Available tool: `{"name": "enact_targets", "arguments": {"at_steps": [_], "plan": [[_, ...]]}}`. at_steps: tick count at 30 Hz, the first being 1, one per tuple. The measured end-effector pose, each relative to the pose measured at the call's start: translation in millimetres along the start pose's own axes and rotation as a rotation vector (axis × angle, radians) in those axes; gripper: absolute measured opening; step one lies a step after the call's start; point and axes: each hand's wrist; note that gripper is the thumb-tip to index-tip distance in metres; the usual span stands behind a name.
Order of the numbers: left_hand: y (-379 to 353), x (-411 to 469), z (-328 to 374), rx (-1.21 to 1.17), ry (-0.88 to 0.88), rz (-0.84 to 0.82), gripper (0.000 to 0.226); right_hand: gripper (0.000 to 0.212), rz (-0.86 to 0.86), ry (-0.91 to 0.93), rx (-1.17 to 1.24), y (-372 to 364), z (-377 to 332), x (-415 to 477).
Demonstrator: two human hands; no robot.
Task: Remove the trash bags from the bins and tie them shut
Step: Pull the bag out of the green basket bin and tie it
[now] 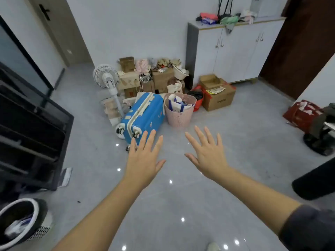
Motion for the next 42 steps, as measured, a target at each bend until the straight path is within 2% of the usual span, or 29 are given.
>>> {"name": "enact_targets", "arguments": {"at_steps": [5,12,16,25,33,42], "plan": [[-7.0,-67.9,-59.7,0.012,0.064,-0.039,0.072,0.065,0.013,0.071,-0.014,-13.4,-81.4,-10.3],[-29.8,-115.7,-125.7,0.005,0.15,-0.069,0.065,0.064,-0.072,0.132,0.014,-39.7,-164.1,3.2],[-53.0,-115.5,-162.7,0.007,0.203,-0.099,0.064,0.063,-0.107,0.173,0.029,-60.6,-204.5,33.3],[-114.0,-129.9,-285.4,-0.01,0.323,-0.332,0.068,0.061,-0.285,0.313,0.064,-124.6,-311.7,134.2],[-141.1,-197.1,-402.0,-0.042,0.516,-0.424,0.069,0.06,-0.356,0.455,0.049,-151.3,-448.1,191.9],[-185.4,-286.5,-581.2,-0.051,0.523,-0.525,0.064,0.06,-0.46,0.353,0.07,-205.2,-648.6,195.5]]}}
Point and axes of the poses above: each hand's wrist, its own x-axis towards the middle knuckle, its own y-axis out of the back of the hand, z = x × y, and after that the axes turned 4 degrees about y, right-handed
